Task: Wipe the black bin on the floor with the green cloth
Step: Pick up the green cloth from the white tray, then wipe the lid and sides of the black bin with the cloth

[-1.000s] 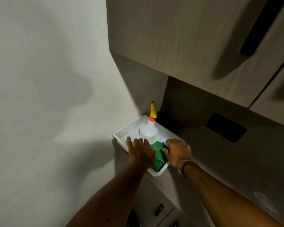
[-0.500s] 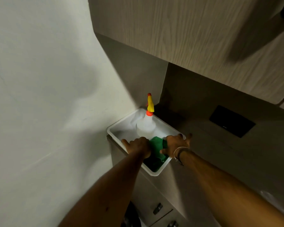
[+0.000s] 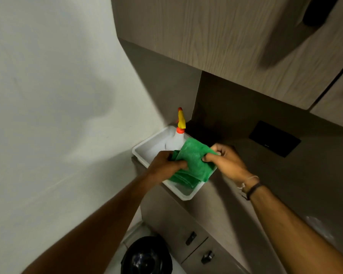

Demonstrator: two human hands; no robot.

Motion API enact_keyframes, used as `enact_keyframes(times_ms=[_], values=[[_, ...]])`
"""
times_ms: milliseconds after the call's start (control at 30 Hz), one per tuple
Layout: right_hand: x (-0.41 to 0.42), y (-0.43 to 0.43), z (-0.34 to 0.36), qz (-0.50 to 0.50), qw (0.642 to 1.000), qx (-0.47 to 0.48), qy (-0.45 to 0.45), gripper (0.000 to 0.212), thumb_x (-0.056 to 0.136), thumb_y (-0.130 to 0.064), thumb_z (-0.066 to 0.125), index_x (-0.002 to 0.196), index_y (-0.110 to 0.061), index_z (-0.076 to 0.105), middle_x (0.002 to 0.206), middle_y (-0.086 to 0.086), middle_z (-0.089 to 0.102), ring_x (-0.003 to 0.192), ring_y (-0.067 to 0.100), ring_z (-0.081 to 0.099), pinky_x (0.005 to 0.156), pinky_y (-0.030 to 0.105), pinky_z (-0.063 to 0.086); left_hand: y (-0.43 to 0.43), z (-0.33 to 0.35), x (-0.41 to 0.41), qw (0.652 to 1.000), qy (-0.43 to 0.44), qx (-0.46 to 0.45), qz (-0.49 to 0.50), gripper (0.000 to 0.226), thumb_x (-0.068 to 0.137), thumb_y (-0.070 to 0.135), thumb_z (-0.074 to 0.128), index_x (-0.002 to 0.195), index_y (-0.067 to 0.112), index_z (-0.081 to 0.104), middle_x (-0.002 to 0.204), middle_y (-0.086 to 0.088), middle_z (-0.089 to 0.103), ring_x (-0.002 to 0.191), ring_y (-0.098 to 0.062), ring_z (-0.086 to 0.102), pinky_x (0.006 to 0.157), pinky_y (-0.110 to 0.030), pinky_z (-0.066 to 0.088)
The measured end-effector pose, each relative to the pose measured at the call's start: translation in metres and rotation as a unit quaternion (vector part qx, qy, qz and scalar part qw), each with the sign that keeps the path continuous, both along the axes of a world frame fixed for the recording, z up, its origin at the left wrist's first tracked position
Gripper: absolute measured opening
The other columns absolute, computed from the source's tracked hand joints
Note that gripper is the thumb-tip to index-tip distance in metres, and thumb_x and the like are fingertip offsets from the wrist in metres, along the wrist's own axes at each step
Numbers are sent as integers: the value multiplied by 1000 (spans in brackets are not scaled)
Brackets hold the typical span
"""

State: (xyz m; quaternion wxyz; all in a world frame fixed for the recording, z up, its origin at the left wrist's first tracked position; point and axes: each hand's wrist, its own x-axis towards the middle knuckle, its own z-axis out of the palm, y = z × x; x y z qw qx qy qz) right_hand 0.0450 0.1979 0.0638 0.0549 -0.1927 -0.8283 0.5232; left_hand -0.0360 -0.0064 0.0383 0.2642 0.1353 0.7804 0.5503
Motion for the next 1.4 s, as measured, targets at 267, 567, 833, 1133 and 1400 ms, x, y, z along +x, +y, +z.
enact_keyframes(times_ms=[267,567,833,1133,1400], values=[[85,-85,23,-9,861,-507,45,46,82,-20,75,124,-2,75,132,27,72,119,43,72,99,57,59,-79,29,90,963,-143,228,15,49,77,14,77,126,17,72,126,-16,77,116,-36,73,99,-46,60],[160,-192,-57,34,738,-674,4,97,64,-24,98,149,-2,56,154,32,54,139,51,55,119,65,40,-150,-56,165,951,-200,237,18,39,92,10,73,129,22,71,127,-12,77,119,-32,73,92,-38,62],[183,-231,-172,-72,727,-683,-19,42,99,-17,54,135,-1,69,143,29,65,127,44,68,99,58,60,-184,-157,180,998,26,33,52,48,75,45,80,121,42,66,109,24,71,97,9,70,74,-14,60],[188,-209,-376,-173,753,-633,-50,41,97,-18,62,136,-7,70,143,22,68,128,42,68,101,65,56,-244,-402,195,984,-15,-129,121,60,76,61,82,119,73,41,124,36,43,114,20,44,87,-10,35],[148,-209,-540,-202,858,-468,-61,23,101,-16,65,122,-15,75,125,14,80,113,34,77,88,51,66,-223,-572,219,954,42,-279,102,143,45,88,73,162,24,21,160,-4,42,151,-32,35,118,-55,42]])
